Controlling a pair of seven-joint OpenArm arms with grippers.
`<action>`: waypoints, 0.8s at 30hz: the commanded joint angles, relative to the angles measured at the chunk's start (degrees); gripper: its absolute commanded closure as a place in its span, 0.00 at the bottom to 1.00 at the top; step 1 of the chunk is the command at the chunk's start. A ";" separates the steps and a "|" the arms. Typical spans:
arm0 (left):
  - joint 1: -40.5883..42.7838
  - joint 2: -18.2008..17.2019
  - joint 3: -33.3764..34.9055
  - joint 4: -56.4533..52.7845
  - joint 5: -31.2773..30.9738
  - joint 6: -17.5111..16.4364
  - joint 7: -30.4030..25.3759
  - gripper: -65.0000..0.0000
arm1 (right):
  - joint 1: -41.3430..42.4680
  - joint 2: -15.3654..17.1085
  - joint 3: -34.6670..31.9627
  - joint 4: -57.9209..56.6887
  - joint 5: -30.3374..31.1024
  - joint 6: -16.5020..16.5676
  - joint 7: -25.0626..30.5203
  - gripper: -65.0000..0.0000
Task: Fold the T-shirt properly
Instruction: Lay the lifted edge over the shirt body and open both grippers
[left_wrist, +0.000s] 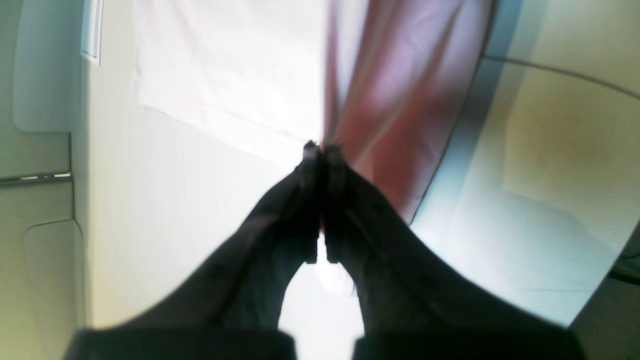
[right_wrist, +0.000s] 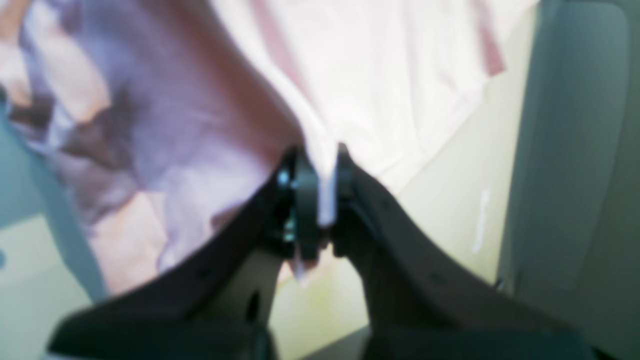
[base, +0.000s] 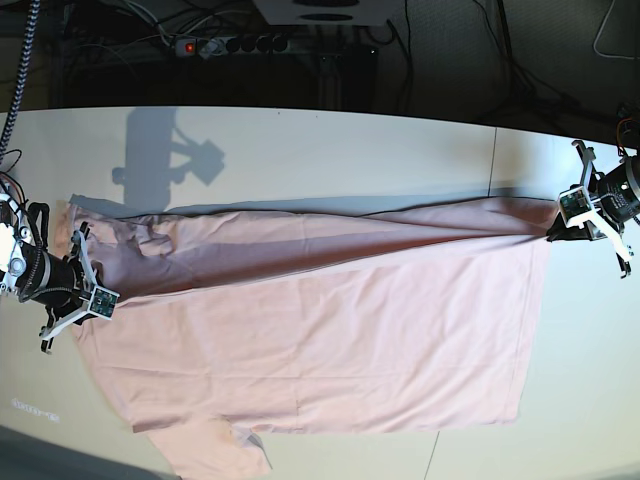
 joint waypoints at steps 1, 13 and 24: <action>-0.46 -1.60 -0.96 0.55 -0.20 -0.45 0.04 1.00 | 3.23 0.96 -1.07 0.13 -0.13 3.61 0.28 1.00; -2.54 -4.22 -0.96 0.48 -0.22 2.47 -0.85 1.00 | 8.00 0.66 -7.43 -3.45 -0.33 3.61 -0.63 1.00; -6.84 -5.60 -0.94 -0.48 -1.68 3.28 -4.33 1.00 | 7.96 0.31 -7.45 -7.80 -0.79 3.63 -0.46 1.00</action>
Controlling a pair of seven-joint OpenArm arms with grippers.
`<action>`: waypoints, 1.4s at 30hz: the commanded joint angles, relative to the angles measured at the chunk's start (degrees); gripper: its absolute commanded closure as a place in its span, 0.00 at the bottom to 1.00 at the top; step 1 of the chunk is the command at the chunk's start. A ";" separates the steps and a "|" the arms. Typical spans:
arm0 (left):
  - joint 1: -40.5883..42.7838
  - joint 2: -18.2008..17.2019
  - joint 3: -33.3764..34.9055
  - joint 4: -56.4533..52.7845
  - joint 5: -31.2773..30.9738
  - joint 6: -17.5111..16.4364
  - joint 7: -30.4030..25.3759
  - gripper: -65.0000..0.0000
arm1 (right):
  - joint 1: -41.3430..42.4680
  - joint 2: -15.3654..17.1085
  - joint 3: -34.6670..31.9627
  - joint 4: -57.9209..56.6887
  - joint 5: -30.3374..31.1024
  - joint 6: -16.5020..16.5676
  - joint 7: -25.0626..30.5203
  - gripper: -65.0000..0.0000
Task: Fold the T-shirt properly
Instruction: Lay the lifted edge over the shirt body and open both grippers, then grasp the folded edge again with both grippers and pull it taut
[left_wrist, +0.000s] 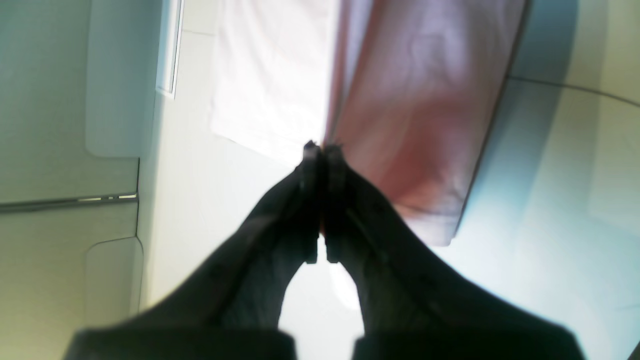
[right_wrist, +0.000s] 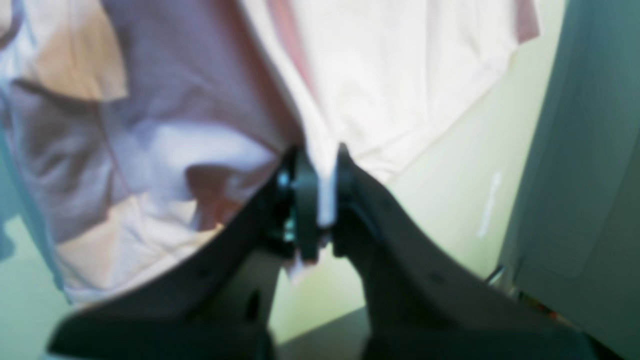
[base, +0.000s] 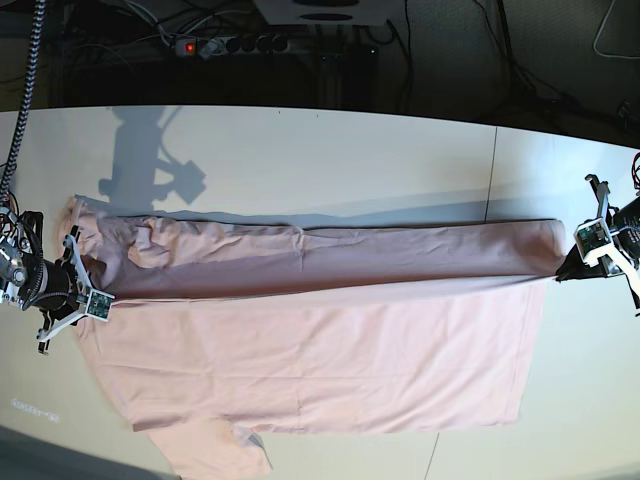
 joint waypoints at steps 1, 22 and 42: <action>-0.96 -1.81 -0.96 0.31 -0.55 1.49 0.37 1.00 | 1.53 1.14 0.76 -0.66 -0.85 3.61 -1.27 1.00; -25.68 -1.88 24.55 -13.99 -0.63 5.20 4.13 0.76 | 1.55 -3.80 0.76 -6.12 -1.70 3.58 -1.20 1.00; -25.70 -1.57 24.50 -13.99 -22.69 8.31 13.46 0.48 | 10.40 -3.78 1.66 -6.12 11.15 3.32 1.68 0.33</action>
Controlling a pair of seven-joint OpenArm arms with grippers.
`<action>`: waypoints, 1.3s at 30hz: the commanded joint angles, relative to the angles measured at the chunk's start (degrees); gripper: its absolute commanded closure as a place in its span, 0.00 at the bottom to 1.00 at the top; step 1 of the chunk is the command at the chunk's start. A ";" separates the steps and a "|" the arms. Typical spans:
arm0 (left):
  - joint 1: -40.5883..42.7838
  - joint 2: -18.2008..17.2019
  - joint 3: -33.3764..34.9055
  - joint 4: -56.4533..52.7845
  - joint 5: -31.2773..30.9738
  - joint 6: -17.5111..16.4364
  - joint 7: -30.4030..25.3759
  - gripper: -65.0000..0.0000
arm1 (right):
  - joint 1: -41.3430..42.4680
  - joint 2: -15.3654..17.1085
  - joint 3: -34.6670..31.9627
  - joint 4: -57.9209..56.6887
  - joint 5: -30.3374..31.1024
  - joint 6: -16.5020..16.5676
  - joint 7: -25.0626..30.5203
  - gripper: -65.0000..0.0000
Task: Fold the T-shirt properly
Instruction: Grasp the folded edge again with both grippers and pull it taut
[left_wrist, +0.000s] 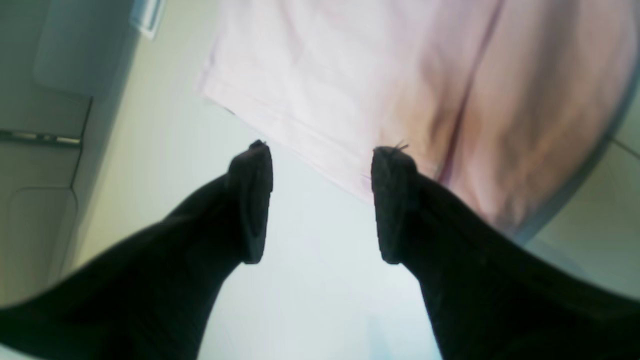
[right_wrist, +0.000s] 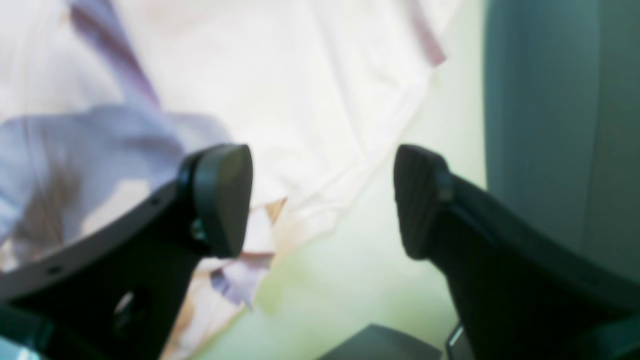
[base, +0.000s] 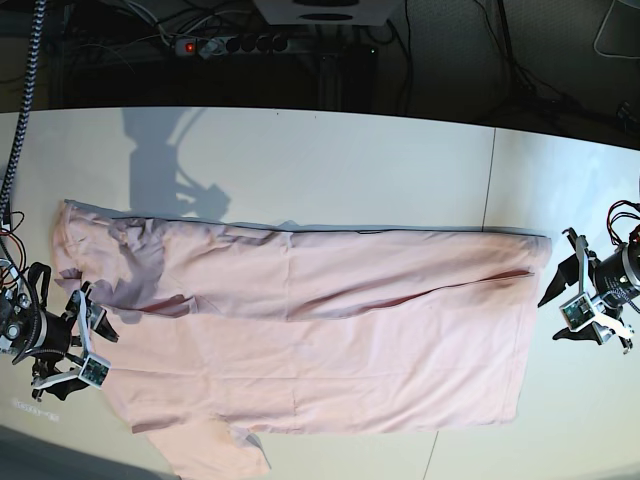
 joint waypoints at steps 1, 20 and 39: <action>-1.33 -1.07 -0.85 0.55 -1.64 2.01 -0.28 0.52 | 1.88 1.07 1.60 0.22 1.33 3.32 0.09 0.35; -1.31 13.31 -8.63 0.66 -31.34 5.81 34.80 1.00 | -2.64 -0.09 5.27 -9.27 22.53 3.37 -12.90 1.00; -1.14 19.50 -8.63 -1.29 -27.52 5.81 36.09 1.00 | -32.94 -13.62 46.38 -15.50 20.87 3.78 -12.39 1.00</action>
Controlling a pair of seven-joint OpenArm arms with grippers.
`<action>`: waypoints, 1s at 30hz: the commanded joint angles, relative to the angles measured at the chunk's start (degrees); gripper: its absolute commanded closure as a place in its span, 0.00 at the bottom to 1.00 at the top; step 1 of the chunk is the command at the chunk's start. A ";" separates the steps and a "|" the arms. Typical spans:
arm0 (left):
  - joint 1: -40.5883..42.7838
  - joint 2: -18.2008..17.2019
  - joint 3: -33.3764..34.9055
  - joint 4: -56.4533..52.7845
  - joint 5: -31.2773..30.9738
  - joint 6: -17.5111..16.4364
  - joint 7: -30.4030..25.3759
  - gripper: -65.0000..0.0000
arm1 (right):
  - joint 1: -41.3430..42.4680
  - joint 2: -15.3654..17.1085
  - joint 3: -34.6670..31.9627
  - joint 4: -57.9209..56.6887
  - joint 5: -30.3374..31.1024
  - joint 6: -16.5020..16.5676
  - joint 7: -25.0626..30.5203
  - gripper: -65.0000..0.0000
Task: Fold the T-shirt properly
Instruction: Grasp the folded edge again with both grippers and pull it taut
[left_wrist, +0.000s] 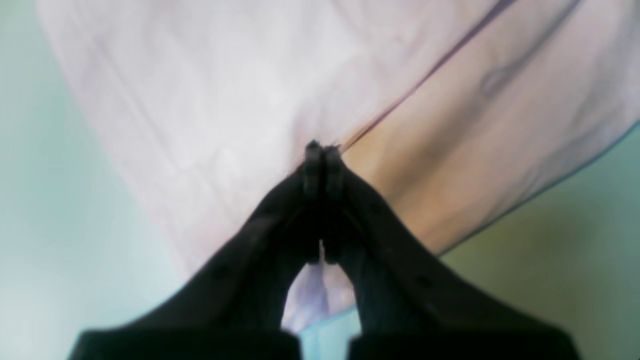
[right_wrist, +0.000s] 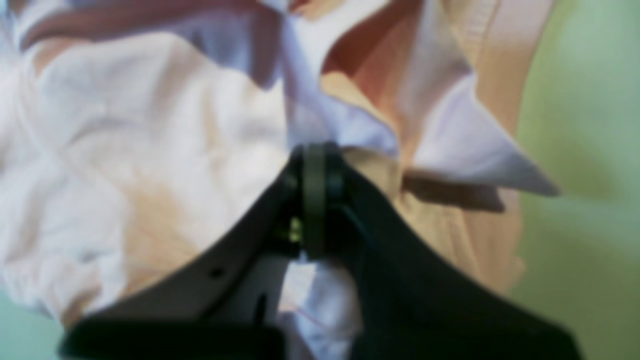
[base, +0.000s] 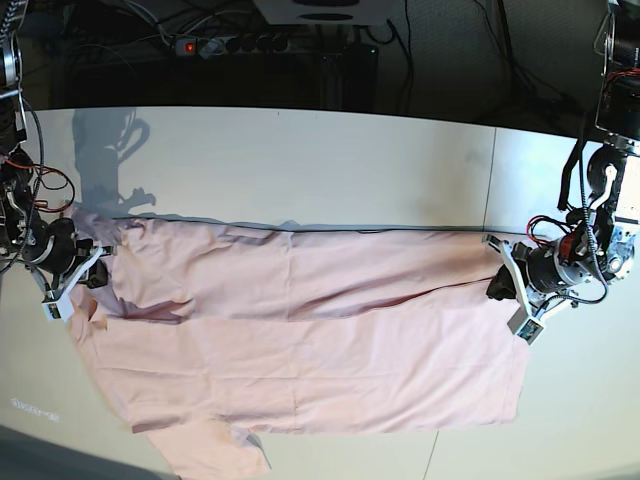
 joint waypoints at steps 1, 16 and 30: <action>-1.36 -0.39 -0.63 -0.11 -0.33 0.24 -0.87 1.00 | -0.59 0.02 0.42 0.28 -1.36 3.82 -1.75 1.00; -1.53 2.80 -0.63 -9.60 -0.92 0.24 2.86 1.00 | -3.26 -0.70 1.25 0.28 -2.51 3.85 0.28 1.00; 8.17 1.40 -3.78 4.17 5.29 1.09 6.34 1.00 | -18.84 -0.68 15.04 8.79 -3.54 3.87 -1.22 1.00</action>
